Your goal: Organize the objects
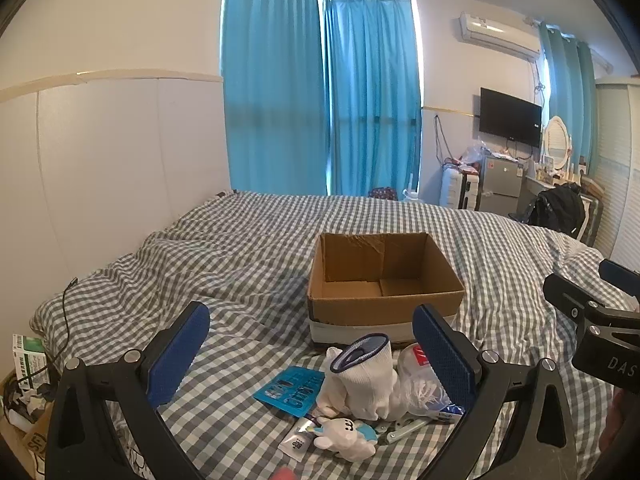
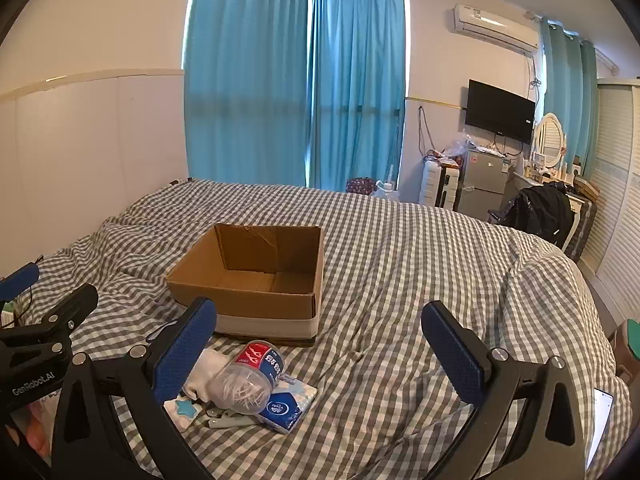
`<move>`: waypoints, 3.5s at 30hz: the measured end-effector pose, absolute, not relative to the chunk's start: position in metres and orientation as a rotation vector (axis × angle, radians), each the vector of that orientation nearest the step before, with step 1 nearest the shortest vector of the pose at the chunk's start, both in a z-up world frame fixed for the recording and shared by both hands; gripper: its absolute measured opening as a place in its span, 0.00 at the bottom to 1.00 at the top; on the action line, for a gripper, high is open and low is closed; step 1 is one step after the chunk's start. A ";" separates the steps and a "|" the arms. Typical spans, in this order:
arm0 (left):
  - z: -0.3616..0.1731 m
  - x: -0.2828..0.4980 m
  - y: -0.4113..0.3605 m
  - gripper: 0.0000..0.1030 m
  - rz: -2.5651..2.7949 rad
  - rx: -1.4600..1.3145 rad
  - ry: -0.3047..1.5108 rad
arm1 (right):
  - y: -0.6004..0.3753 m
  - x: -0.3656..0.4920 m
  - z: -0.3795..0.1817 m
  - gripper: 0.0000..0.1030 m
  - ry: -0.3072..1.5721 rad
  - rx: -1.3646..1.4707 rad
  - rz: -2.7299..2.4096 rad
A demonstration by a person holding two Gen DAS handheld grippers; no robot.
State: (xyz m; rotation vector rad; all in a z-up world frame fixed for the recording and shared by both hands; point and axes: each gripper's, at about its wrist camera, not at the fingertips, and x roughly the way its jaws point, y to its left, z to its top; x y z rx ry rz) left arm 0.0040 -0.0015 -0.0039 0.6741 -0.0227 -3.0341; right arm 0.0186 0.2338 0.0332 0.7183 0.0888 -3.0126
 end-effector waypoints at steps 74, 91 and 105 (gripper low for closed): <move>-0.022 -0.002 0.003 1.00 -3.007 0.721 -0.074 | 0.228 0.020 0.028 1.00 0.105 0.672 -2.954; -0.104 -0.067 0.037 0.83 -3.066 0.994 -0.119 | 0.241 -0.036 -0.033 1.00 0.095 0.938 -2.901; -0.105 -0.075 0.022 0.29 -3.101 1.055 -0.151 | 0.218 -0.068 -0.082 0.98 0.137 1.103 -2.776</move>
